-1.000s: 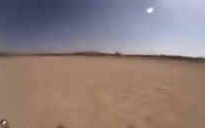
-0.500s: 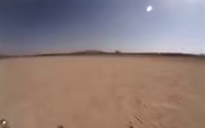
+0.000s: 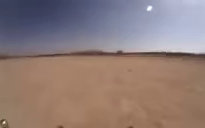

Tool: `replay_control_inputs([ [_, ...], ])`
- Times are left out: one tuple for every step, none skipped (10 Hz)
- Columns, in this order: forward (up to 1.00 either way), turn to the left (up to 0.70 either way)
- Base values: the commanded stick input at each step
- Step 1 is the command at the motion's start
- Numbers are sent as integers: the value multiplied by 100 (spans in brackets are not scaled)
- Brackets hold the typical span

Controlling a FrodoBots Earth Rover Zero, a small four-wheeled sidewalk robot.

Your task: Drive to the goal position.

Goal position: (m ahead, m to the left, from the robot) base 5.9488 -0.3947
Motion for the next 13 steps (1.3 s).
replay_control_inputs([
  [100,0],
  [100,0],
  [100,0],
  [100,0],
  [100,0],
  [100,0],
  [100,0],
  [100,0],
  [100,0],
  [100,0],
  [100,0],
  [100,0],
  [100,0],
])
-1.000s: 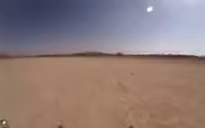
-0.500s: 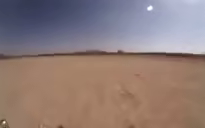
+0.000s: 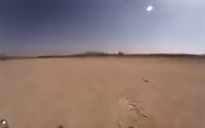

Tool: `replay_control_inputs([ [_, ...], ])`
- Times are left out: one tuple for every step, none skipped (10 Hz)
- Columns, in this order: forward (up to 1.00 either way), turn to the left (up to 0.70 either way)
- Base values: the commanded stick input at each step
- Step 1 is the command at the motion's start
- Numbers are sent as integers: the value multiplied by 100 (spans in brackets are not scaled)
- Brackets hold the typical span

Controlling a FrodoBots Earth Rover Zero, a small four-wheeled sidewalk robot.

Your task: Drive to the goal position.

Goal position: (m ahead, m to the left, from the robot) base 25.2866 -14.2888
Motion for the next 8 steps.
replay_control_inputs([
  [100,0],
  [100,0],
  [100,0],
  [100,0],
  [100,0],
  [100,0],
  [100,0],
  [100,0],
])
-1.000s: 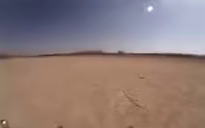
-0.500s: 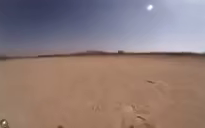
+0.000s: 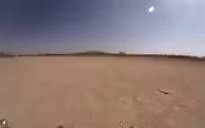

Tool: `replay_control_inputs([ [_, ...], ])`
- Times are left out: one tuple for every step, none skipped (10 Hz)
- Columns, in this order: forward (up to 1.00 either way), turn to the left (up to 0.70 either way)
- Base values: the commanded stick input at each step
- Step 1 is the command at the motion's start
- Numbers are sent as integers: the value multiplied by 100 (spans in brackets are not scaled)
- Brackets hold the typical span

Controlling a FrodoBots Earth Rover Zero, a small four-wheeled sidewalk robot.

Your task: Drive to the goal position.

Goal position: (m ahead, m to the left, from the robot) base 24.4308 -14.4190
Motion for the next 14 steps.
replay_control_inputs([
  [100,0],
  [100,0],
  [100,0],
  [100,0],
  [100,0],
  [100,0],
  [100,0],
  [100,0],
  [100,0],
  [100,0],
  [100,0],
  [100,0],
  [100,0],
  [100,0],
])
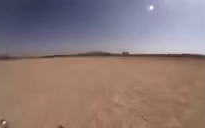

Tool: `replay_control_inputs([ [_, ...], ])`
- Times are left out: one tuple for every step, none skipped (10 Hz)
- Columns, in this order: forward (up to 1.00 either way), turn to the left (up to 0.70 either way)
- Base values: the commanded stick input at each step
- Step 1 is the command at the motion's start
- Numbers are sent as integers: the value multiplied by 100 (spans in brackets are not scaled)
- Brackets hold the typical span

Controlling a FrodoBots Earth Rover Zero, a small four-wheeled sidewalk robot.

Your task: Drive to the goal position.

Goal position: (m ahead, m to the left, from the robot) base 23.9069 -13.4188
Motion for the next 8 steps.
replay_control_inputs([
  [100,0],
  [100,0],
  [100,0],
  [100,0],
  [100,0],
  [100,0],
  [100,0],
  [100,0],
])
